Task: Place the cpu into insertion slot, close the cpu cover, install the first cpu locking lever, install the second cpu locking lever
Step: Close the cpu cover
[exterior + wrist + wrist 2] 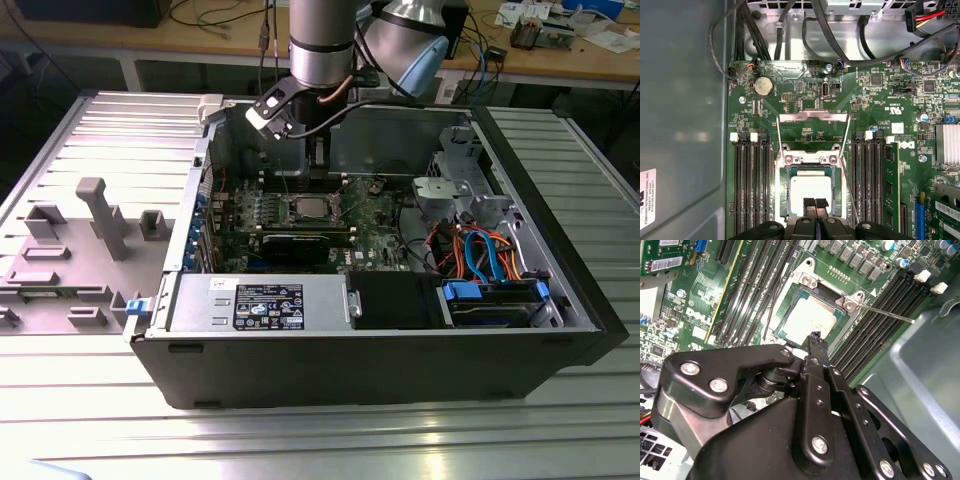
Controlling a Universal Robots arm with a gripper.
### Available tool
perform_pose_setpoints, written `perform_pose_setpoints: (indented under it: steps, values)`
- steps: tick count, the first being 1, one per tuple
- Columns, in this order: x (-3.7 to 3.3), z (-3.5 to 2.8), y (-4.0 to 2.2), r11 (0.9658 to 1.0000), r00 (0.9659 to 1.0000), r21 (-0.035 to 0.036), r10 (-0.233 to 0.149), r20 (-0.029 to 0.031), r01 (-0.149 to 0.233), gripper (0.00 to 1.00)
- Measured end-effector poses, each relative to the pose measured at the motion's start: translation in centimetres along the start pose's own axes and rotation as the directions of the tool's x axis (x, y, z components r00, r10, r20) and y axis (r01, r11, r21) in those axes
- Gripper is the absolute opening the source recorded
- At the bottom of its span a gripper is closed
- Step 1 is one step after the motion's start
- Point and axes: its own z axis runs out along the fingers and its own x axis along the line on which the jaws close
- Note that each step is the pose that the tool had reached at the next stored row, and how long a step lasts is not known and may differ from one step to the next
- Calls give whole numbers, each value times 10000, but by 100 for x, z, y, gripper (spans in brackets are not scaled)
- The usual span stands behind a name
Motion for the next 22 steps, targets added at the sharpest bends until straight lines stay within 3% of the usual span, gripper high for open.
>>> perform_pose_setpoints:
  steps: [2,17,20,22]
  values:
    - [0,-23,1,10000,10000,-1,0,6,0,11]
    - [0,-25,9,10000,10000,17,0,12,0,11]
    - [-3,-202,14,10000,10000,16,-1,11,1,11]
    - [-2,-203,14,10000,10000,15,0,9,0,11]
